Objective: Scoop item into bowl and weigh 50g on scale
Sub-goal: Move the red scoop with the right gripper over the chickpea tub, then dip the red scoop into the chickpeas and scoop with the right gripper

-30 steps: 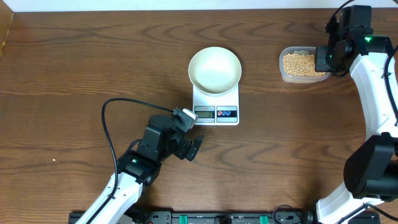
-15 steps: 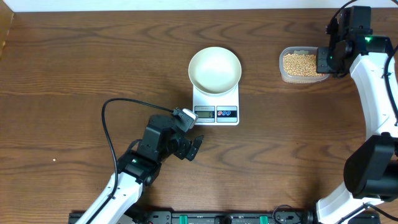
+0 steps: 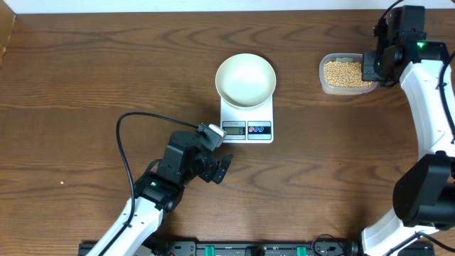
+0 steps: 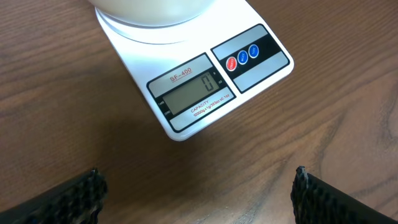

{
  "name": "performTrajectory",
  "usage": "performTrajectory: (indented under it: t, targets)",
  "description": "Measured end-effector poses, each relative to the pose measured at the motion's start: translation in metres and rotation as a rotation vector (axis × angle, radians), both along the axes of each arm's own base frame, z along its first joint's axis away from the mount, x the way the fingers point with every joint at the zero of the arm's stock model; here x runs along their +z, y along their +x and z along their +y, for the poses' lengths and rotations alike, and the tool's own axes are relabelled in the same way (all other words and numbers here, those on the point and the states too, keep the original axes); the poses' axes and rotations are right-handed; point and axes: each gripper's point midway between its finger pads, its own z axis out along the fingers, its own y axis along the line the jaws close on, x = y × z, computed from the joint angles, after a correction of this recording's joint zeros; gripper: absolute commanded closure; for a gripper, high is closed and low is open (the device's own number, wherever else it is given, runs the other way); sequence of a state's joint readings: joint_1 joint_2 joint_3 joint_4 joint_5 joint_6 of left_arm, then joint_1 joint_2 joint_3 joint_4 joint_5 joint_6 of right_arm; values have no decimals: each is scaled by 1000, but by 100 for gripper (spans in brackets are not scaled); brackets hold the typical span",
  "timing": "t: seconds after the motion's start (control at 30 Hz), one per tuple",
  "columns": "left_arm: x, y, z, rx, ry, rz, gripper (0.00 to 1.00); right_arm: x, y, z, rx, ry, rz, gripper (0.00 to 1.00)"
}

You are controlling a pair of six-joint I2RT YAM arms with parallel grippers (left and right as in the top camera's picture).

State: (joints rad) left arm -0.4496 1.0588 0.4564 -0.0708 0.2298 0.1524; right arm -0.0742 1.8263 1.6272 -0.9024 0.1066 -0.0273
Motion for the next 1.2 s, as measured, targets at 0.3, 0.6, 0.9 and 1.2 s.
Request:
performTrajectory:
  t: [0.3,0.6,0.9,1.2]
  targets:
    - [0,0,0,0,0,0,3,-12,1,0,0,2,26,99]
    - [0,0,0,0,0,0,3,-33,4,0,1,8,71,99]
    - [0,0,0,0,0,0,3,-49,6,17,40,91,97,99]
    - [0,0,0,0,0,0,3,-59,12,36,44,224,97,99]
